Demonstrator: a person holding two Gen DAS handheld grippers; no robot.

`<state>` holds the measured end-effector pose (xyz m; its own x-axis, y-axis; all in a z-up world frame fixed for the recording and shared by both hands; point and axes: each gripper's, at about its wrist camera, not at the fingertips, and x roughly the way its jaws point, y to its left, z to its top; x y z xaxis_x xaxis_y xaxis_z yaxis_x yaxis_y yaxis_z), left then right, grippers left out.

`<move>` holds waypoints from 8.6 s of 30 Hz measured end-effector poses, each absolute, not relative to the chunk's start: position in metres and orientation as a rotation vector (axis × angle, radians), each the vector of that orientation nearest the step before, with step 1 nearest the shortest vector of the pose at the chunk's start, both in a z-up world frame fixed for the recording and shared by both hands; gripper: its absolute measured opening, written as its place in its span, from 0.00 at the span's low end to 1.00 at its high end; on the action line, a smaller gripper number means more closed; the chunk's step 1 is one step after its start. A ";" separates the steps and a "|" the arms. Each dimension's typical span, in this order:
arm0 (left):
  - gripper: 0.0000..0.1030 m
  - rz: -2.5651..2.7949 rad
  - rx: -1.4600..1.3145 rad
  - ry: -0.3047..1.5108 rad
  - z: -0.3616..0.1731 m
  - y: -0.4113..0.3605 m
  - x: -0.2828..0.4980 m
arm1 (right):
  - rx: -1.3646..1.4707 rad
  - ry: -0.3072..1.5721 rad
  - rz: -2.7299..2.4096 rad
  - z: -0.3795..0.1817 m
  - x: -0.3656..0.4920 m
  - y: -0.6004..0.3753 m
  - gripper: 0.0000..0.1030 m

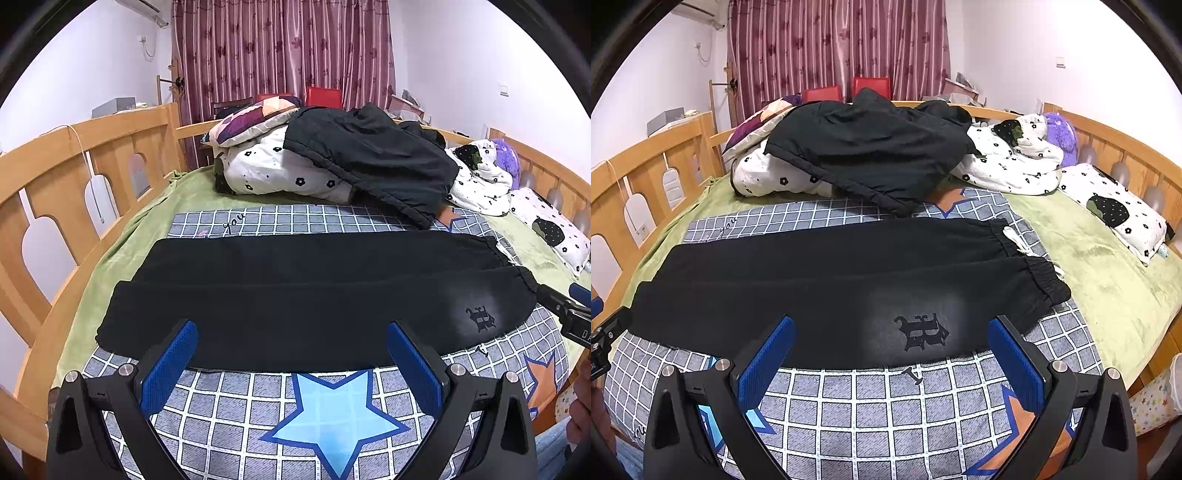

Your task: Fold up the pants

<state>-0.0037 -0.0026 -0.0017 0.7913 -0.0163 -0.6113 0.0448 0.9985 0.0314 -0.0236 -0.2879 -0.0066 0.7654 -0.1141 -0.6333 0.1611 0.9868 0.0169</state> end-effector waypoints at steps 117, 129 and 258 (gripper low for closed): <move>0.12 0.287 -0.230 0.705 -0.134 0.172 0.320 | 0.330 0.796 -0.069 -0.129 0.298 -0.429 0.18; 0.73 0.205 -0.247 0.750 -0.111 0.158 0.244 | 0.243 0.787 -0.068 -0.107 0.212 -0.419 0.57; 0.68 0.023 -0.123 0.725 -0.060 0.148 0.136 | 0.051 0.711 -0.058 -0.030 0.107 -0.287 0.63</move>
<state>0.1363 0.1481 -0.0596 0.7489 -0.0217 -0.6624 -0.0634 0.9925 -0.1041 0.1073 -0.2874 -0.0304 0.7560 -0.0359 -0.6536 0.0707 0.9971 0.0270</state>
